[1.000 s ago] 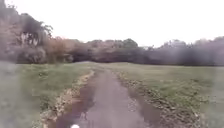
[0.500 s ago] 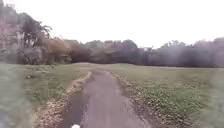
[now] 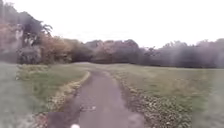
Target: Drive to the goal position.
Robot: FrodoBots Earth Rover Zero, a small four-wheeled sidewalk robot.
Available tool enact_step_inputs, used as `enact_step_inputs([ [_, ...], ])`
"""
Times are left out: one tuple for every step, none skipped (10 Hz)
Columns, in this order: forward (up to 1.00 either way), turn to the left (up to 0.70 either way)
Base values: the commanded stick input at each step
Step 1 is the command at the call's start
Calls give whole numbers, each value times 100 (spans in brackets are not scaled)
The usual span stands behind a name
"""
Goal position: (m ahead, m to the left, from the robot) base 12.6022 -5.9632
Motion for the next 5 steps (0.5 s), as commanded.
enact_step_inputs([
  [100,0],
  [100,0],
  [100,0],
  [100,0],
  [100,0],
])
